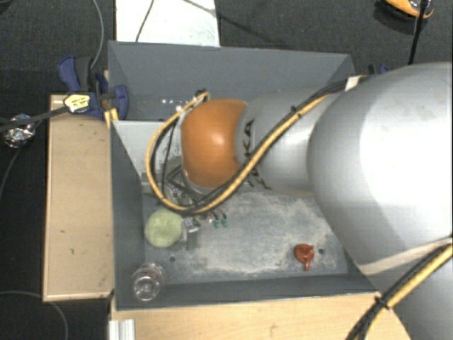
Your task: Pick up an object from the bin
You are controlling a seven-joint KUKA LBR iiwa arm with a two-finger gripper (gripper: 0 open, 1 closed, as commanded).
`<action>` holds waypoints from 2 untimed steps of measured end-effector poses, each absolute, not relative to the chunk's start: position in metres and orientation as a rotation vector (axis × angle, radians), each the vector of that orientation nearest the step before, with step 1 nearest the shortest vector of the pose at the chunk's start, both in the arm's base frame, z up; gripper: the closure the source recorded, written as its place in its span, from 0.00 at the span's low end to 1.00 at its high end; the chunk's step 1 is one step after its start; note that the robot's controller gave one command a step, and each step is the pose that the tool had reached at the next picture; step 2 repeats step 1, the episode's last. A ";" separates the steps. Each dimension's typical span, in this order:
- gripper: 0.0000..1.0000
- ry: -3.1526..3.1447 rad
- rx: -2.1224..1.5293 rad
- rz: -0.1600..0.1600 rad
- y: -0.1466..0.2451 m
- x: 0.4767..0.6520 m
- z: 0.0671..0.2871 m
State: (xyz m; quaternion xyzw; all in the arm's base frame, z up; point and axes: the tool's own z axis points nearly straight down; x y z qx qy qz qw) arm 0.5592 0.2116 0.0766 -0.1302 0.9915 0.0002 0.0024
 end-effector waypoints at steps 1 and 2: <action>1.00 3.108 -0.373 0.006 0.234 0.551 0.071; 1.00 3.108 -0.373 0.006 0.234 0.551 0.071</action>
Offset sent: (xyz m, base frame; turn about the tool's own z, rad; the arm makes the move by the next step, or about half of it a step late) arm 0.0000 0.0000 0.0000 0.0000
